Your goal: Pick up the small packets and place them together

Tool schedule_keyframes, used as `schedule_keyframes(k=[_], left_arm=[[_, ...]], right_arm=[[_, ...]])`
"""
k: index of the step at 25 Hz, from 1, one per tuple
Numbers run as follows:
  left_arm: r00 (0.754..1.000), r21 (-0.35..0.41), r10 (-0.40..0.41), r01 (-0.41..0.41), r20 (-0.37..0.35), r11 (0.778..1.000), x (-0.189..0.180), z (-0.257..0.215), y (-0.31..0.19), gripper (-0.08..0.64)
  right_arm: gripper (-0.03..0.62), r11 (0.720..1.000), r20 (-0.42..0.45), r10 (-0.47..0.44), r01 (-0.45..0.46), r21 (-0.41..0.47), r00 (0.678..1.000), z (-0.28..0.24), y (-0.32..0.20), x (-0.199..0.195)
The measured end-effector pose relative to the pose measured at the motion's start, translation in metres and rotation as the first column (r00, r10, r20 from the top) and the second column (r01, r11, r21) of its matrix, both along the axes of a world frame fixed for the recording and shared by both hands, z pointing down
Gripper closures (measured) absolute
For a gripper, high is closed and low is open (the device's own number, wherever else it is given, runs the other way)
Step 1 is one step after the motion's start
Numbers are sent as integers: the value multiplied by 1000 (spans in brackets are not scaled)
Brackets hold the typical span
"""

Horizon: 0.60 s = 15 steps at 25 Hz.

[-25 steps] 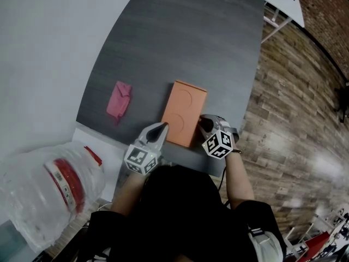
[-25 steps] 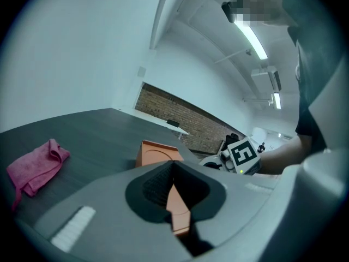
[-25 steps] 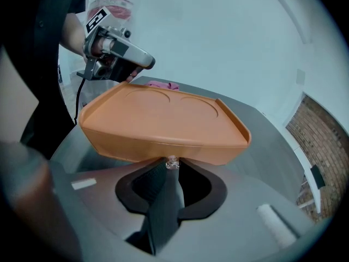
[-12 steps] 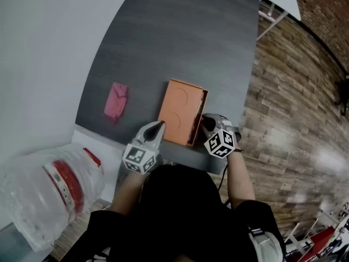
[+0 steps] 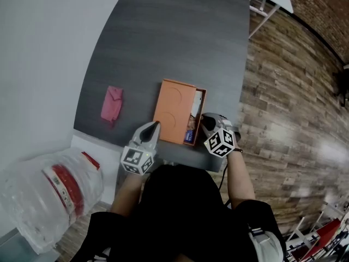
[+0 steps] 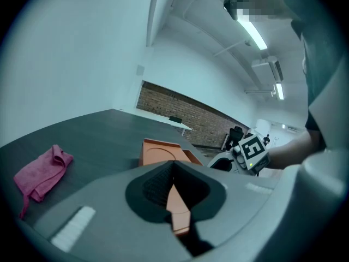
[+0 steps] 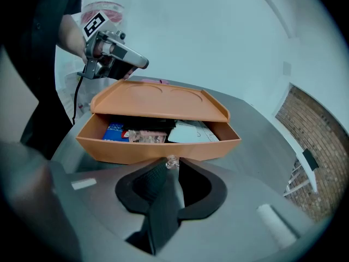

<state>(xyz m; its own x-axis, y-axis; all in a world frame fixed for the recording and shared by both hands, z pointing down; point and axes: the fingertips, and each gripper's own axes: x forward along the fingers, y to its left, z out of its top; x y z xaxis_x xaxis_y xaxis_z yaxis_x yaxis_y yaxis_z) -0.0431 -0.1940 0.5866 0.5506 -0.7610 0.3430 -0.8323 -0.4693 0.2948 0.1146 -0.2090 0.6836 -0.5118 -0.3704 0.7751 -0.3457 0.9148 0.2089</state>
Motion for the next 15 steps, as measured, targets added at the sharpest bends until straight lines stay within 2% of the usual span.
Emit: schedule_keyframes(k=[9,15], left_arm=[[1000,-20,-12,12,-20,1000,-5,1,0,560],[1000,-26,4,-5,-17,1000,-4,2,-1,560]], right_arm=[[518,1000,-17,27,-27,-13,999,2,6,26],[518,996,-23,81,-81,-30,996,2,8,42]])
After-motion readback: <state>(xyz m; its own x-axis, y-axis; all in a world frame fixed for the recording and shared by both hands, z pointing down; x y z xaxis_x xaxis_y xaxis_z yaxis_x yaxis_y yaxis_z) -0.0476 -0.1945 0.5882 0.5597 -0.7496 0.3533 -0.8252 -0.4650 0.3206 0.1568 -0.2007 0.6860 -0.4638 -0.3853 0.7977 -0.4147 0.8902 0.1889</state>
